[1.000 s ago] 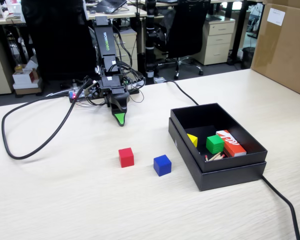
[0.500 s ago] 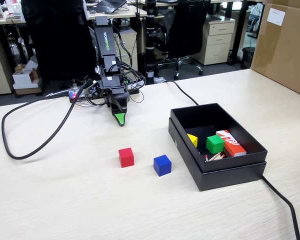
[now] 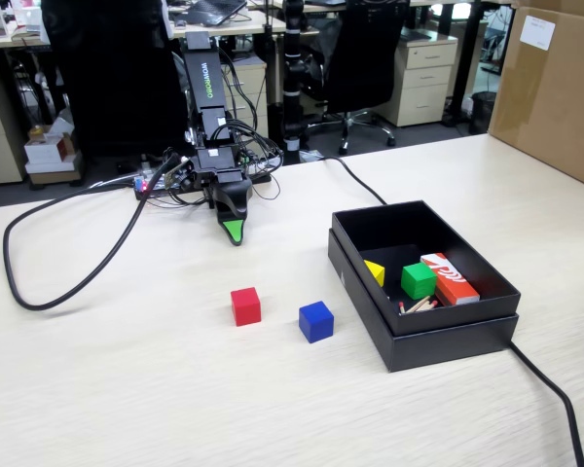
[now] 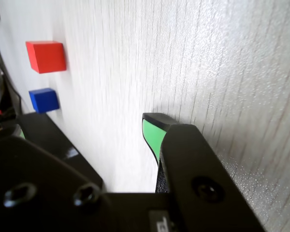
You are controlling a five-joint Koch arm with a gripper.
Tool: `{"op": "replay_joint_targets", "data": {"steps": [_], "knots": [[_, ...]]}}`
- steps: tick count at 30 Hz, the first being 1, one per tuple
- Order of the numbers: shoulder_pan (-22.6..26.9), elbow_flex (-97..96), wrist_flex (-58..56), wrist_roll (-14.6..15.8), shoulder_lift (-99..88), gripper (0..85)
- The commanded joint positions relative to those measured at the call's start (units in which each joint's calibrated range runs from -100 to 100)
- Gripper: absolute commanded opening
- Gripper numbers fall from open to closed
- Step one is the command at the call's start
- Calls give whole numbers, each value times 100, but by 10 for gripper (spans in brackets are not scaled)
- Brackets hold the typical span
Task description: Put the red cube on top of the blue cube
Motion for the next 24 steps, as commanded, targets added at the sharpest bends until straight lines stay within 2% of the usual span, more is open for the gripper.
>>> {"op": "replay_joint_targets", "data": {"steps": [1, 12, 24], "knots": [[-107, 369, -674, -5, 41, 477], [-181, 2690, -2721, 107, 477, 475], [-166, 5773, -4501, 127, 2784, 473]]}}
